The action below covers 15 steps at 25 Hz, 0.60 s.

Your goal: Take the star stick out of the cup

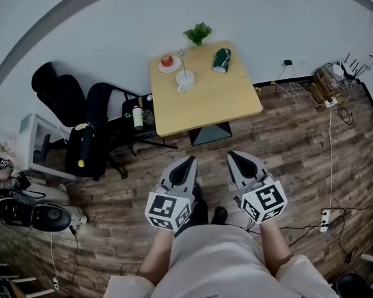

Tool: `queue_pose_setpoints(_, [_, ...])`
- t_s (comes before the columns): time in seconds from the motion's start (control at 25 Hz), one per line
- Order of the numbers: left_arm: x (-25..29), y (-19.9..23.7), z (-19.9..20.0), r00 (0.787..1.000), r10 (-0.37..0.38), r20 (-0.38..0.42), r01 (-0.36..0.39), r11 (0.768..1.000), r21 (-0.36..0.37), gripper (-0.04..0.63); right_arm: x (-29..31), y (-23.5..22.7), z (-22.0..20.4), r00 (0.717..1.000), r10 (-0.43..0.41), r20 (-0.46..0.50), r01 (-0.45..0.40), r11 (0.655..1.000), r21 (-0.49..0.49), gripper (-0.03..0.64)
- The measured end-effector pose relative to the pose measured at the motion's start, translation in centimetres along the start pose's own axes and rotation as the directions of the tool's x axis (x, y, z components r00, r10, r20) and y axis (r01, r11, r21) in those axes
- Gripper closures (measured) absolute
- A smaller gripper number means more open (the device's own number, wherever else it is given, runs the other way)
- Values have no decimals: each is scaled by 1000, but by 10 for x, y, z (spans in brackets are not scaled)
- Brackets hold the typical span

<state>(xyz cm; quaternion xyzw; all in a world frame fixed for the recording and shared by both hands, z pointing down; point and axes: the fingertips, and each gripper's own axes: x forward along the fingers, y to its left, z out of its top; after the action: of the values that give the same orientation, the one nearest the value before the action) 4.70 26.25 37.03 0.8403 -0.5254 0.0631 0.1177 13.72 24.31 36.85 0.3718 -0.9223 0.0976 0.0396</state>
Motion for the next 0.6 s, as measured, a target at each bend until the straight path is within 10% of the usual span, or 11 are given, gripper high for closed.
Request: queue_pose_setpoints(0.6, [49,63,13,999,-47,17,47,999,4,584,71,-24,11,998,-50,-36,49,998,-26,617])
